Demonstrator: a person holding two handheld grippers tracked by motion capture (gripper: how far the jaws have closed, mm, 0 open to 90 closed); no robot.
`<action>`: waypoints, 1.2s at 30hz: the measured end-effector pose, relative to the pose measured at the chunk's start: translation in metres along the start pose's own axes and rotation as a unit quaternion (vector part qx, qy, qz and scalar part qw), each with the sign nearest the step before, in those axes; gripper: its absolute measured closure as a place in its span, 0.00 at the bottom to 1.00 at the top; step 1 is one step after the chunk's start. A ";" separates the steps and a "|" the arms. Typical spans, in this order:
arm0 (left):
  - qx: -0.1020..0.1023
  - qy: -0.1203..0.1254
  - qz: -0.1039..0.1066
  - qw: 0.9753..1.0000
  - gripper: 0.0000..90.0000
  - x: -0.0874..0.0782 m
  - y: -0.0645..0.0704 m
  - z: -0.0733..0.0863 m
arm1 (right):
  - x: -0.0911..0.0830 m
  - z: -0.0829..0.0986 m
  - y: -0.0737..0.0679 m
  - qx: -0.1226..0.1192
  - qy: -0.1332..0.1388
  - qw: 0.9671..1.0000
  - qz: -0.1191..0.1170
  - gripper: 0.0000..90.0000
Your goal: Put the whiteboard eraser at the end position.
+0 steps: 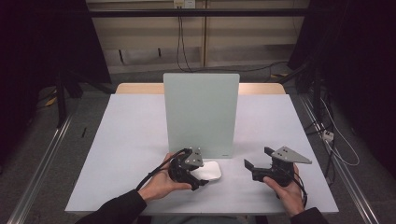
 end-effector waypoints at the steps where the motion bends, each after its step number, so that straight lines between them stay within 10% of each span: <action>1: -0.005 0.000 0.000 1.000 0.28 0.001 0.000 0.001 | 0.000 0.000 0.000 0.001 0.000 1.000 0.000 0.08; 25: -0.024 0.064 -0.018 0.997 0.07 -0.020 -0.006 -0.013 | 0.000 0.001 0.000 0.004 -0.004 1.000 -0.002 0.08; 36: -0.042 0.107 -0.059 0.992 0.06 -0.036 -0.013 -0.023 | 0.002 0.001 -0.002 0.000 -0.006 1.000 -0.003 0.08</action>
Point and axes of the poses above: each handheld gripper's, and its own axes: x roughly forward along the jaws, z roughly out of its underside, y roughly to its right, the point moved 9 cm from there along x, roughly forward along the jaws, and after that the axes turned 5 degrees about y, right-handed, at the moved point
